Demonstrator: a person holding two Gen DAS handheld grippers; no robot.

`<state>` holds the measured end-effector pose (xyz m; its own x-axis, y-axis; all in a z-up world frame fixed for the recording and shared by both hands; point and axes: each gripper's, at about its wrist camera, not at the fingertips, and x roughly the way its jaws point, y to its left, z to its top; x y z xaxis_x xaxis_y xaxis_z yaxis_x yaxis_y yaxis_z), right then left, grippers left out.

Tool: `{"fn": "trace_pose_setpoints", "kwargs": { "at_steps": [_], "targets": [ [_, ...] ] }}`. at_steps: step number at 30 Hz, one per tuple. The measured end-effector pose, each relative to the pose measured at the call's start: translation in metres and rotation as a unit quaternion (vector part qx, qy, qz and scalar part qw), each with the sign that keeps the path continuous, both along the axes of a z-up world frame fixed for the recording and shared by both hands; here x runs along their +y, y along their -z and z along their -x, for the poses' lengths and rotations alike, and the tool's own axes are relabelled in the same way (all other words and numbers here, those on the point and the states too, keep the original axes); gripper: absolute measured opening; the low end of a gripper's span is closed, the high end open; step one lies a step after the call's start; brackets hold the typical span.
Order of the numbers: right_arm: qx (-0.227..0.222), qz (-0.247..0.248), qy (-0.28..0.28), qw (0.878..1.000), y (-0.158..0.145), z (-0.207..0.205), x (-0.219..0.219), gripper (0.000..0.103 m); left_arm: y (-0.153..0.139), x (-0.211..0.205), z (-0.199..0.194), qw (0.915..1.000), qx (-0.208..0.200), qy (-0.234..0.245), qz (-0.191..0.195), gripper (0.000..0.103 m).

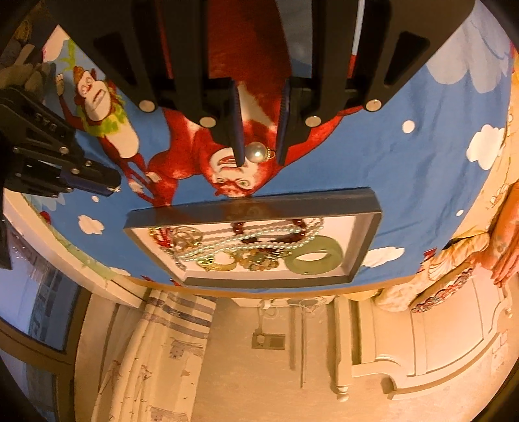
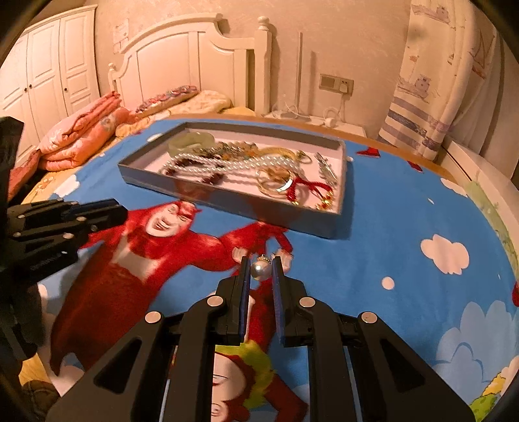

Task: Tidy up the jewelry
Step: 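Carry both pearl earrings over the grey tray with both tools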

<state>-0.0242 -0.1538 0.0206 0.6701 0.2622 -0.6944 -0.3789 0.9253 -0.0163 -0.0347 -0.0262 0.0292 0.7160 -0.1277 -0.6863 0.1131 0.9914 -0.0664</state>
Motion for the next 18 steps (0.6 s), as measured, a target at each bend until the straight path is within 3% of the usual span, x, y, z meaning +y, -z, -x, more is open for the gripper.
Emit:
{"fn": "trace_pose_setpoints", "kwargs": {
  "at_steps": [18],
  "targets": [
    [-0.040, -0.020, -0.010, 0.999, -0.025, -0.017, 0.027, 0.013, -0.014, 0.016, -0.011, 0.9989, -0.021, -0.029, -0.029, 0.019]
  ]
}}
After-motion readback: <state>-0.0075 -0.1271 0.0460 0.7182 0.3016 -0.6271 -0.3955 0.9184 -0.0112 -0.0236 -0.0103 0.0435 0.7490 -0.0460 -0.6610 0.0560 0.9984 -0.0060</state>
